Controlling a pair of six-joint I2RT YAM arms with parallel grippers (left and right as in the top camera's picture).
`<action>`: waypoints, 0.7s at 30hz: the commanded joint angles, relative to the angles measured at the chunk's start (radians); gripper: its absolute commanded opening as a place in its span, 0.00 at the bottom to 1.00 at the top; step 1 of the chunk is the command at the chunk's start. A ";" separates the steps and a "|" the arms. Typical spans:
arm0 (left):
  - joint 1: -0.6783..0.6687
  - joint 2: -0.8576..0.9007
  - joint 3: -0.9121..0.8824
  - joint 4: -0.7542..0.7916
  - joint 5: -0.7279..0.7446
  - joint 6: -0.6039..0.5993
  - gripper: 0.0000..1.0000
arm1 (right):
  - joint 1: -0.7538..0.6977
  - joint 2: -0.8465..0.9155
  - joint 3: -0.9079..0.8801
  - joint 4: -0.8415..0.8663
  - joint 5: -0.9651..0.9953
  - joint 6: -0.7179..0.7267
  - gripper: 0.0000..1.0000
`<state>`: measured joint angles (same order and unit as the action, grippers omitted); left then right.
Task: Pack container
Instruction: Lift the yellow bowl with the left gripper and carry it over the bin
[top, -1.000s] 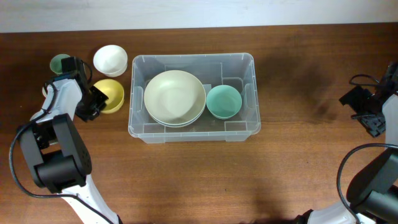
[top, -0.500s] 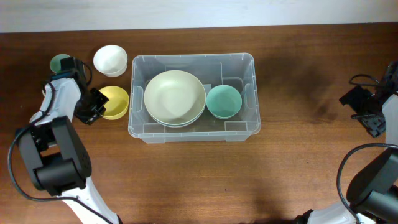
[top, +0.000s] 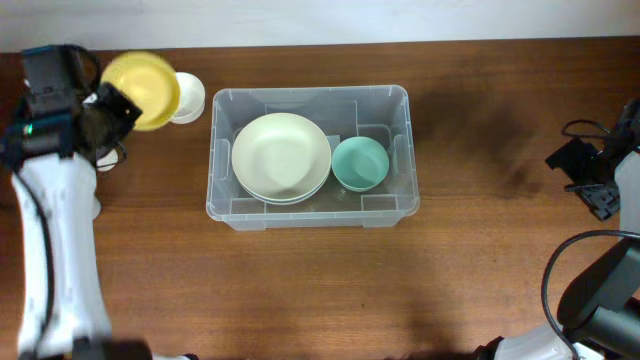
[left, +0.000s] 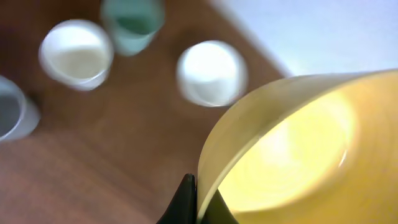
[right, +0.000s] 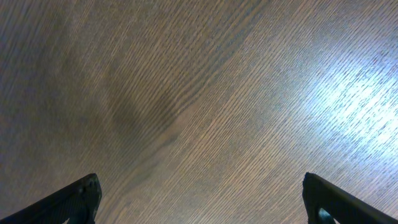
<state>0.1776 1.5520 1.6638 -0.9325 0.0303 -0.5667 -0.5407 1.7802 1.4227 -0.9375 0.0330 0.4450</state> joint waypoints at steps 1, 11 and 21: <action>-0.131 -0.068 0.011 0.009 0.037 0.070 0.01 | 0.003 -0.006 -0.001 0.000 0.005 0.005 0.99; -0.492 0.084 0.010 0.113 0.023 0.098 0.01 | 0.003 -0.006 -0.001 0.000 0.005 0.005 0.99; -0.649 0.306 0.011 0.187 0.030 0.098 0.01 | 0.003 -0.006 -0.001 0.000 0.005 0.005 0.99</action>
<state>-0.4255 1.8252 1.6733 -0.7654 0.0532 -0.4892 -0.5407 1.7802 1.4227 -0.9375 0.0330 0.4454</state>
